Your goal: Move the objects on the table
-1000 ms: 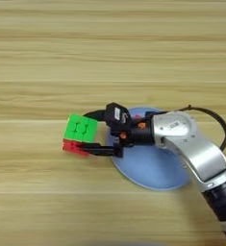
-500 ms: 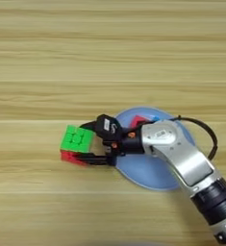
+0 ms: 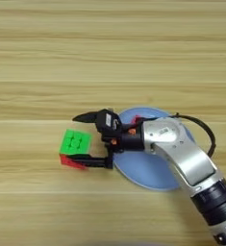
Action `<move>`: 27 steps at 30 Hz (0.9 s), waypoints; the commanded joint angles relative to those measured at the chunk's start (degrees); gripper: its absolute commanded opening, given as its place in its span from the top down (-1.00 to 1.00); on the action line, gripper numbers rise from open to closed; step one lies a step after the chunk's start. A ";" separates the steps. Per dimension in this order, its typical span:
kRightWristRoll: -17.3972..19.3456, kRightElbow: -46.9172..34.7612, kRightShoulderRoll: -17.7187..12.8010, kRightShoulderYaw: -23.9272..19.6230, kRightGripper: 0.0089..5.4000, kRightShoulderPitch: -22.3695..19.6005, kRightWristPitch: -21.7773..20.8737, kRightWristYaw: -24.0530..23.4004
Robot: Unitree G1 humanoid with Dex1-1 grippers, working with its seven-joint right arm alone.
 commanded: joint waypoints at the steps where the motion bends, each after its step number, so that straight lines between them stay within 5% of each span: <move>1: 3.74 -5.27 0.65 -4.32 -0.95 -4.68 1.15 -2.16; 11: 8.65 -4.51 -1.28 -14.05 -0.99 -8.93 4.33 -4.95; 27: 5.94 8.99 -9.87 -22.47 -0.99 -8.61 -1.55 -4.93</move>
